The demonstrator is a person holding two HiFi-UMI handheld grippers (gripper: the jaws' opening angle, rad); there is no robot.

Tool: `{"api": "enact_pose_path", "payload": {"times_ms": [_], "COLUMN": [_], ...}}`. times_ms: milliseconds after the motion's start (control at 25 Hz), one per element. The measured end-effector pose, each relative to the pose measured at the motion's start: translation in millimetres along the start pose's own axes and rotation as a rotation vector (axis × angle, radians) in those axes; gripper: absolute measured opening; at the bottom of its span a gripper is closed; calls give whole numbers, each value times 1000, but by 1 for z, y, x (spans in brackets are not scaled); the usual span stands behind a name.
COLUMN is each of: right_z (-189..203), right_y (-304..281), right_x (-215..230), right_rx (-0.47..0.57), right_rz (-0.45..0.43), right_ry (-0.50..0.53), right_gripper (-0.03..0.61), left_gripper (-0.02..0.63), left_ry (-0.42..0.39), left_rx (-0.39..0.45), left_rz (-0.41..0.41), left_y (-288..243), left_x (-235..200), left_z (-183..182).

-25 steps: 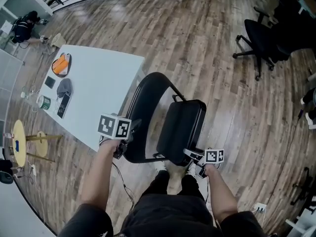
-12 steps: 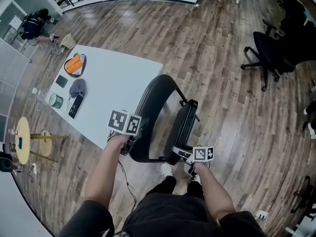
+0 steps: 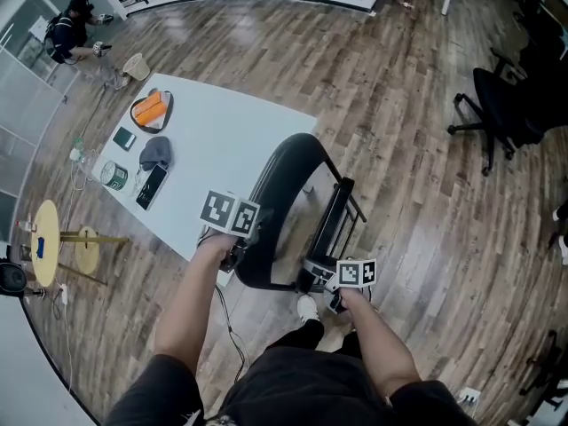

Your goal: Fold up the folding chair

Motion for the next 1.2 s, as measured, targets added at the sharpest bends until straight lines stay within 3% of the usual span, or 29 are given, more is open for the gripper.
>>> {"api": "enact_pose_path", "payload": {"times_ms": [120,560,960,1080,1200], "right_z": [-1,-9,-8,-7,-10], "right_y": [-23,-87,-106,-106,-101], "right_x": [-2,-8,-3,-6,-8], "right_rx": [-37,-102,-114,-137,-160], "right_rz": [19,25,59,29,27], "right_ry": [23,68,64,105,159], "right_gripper": [233,227,190,193,246], "left_gripper": [63,63,62,71,98], "left_ry": [-1,-8,-14,-23,-48], "left_rx": [1,2,3,7,17], "left_rz": [-8,-24,-37,-60,-108], "left_y": [3,11,11,12,15], "left_x": [-8,-41,-48,-49,-50], "left_z": [-1,-6,-6,-7,-7]}}
Point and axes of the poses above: the fingertips, and each gripper's own axes: y backward along the fingers, x to its right, z out of its underside, the point moved 1 cm from there along y, backward along the fingers, and after that the axes turned 9 degrees about y, right-handed, at the moved point
